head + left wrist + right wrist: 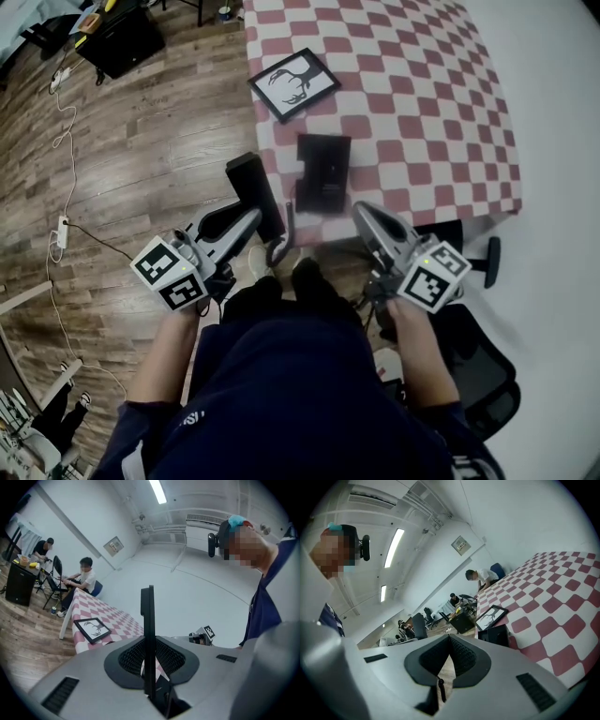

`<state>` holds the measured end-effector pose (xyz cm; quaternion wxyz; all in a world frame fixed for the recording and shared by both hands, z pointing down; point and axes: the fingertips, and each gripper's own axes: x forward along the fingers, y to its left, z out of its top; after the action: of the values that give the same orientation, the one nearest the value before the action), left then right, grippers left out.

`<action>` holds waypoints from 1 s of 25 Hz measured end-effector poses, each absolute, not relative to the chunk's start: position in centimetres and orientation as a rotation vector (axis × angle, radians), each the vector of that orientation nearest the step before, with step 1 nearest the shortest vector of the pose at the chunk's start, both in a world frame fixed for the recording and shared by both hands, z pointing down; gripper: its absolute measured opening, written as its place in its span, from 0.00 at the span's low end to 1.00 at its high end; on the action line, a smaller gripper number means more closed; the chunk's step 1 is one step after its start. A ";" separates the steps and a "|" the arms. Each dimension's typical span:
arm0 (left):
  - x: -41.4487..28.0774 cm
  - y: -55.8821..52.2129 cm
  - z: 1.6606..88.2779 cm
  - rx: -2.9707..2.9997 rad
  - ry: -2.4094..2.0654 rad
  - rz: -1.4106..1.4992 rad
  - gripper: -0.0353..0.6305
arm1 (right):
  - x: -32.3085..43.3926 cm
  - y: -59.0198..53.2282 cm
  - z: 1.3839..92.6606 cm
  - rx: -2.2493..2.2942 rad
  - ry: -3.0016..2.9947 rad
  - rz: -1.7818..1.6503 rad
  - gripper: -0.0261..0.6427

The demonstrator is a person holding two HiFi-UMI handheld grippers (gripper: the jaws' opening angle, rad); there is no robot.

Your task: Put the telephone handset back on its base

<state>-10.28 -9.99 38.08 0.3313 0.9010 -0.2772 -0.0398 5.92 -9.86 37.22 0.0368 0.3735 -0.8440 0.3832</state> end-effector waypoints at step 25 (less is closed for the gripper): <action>-1.6 -14.3 51.3 2.181 -0.423 0.117 0.19 | 11.5 -16.5 43.7 0.950 -2.511 1.353 0.06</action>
<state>-1.63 -14.31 51.33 0.4424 0.8792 -0.1704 0.0473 11.51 -16.50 43.67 0.0675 0.3154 -0.8333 0.4491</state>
